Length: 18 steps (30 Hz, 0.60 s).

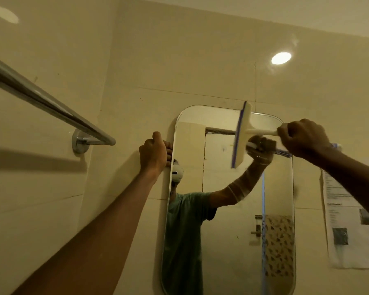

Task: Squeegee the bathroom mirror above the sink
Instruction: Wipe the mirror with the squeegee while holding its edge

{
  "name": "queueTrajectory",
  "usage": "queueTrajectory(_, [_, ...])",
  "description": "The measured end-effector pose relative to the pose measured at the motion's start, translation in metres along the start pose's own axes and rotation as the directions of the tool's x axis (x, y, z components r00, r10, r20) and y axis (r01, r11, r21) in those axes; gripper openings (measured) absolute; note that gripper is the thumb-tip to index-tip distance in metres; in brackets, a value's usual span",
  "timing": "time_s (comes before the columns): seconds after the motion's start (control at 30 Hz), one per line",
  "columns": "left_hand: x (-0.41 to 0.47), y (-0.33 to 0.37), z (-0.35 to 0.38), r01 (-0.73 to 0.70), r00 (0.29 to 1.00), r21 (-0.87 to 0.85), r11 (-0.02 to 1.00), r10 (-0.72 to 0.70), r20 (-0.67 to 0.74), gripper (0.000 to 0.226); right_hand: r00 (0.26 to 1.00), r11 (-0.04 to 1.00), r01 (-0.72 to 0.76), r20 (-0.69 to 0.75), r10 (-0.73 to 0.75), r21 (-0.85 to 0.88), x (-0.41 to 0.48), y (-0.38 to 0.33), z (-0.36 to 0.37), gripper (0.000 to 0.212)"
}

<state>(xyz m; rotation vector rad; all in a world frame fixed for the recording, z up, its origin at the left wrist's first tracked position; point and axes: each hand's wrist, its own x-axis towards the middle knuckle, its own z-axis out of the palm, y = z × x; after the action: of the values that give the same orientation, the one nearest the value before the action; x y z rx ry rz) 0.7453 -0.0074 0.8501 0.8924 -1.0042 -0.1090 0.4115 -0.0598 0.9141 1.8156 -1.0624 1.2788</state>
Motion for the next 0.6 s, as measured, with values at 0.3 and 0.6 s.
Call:
queueTrajectory(0.3, [-0.001, 0.007, -0.004, 0.038, 0.998, 0.018, 0.999, -0.038, 0.041, 0.062, 0.938, 0.965, 0.236, 0.232, -0.256, 0.112, -0.047, -0.114, 0.035, 0.035])
queueTrajectory(0.6, [-0.01, 0.008, -0.004, -0.019, 0.999, 0.132, 0.991, 0.013, 0.045, 0.057, 0.987, 0.998, -0.057, 0.152, 0.059, -0.023, -0.084, 0.014, 0.022, 0.048])
